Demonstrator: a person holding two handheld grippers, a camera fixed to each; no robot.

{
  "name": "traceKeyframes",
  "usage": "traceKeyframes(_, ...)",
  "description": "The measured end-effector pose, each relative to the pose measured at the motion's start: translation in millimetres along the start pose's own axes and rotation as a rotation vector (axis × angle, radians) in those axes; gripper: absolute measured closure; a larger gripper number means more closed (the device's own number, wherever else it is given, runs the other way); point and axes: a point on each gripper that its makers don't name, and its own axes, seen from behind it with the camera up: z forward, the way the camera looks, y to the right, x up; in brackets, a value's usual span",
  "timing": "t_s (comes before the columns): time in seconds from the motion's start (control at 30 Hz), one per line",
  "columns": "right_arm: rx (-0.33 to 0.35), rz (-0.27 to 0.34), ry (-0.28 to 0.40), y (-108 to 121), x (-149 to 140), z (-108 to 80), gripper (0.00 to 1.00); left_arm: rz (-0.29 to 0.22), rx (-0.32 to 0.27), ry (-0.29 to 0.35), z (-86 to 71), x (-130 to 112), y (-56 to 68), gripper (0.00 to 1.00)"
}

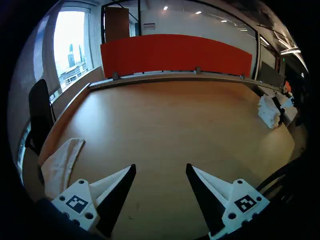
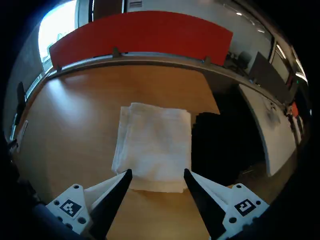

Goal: Fold towel

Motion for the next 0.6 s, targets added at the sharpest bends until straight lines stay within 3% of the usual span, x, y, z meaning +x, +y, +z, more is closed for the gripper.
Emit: traceKeyframes(0.6,-0.085,0.095,0.353,-28.2,70.0,-35.7,0.0,-0.027,-0.001,0.02,7.3,11.1,-0.1,0.07)
